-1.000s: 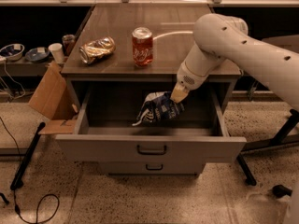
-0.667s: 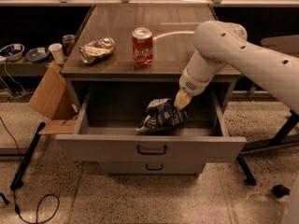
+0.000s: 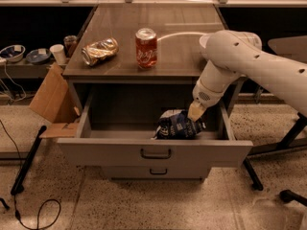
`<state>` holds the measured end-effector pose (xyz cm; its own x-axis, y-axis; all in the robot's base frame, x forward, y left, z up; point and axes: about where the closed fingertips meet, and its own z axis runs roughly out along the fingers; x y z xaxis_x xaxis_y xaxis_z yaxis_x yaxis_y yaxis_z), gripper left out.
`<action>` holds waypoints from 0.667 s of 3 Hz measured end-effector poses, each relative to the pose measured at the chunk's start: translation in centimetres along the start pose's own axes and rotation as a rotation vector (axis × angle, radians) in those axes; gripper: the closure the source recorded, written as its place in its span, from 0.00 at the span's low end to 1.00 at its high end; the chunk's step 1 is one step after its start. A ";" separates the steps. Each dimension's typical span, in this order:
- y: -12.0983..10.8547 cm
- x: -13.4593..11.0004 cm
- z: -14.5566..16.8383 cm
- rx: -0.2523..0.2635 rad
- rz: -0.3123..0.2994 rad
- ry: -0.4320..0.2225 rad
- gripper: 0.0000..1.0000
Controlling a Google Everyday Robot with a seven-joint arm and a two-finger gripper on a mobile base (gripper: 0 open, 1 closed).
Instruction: Place blue chip bag into top drawer
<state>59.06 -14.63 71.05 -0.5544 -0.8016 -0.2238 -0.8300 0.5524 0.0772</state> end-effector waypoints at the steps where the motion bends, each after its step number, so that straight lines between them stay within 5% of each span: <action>1: 0.0 0.0 0.1 -0.004 0.001 -0.001 0.99; 2: 0.1 -0.1 0.1 -0.006 0.003 -0.002 0.77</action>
Offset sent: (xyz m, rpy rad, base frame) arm 0.0004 0.0021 0.0017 0.0205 0.0083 -0.0117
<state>59.03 -14.52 70.95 -0.5564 -0.7996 -0.2259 -0.8289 0.5531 0.0840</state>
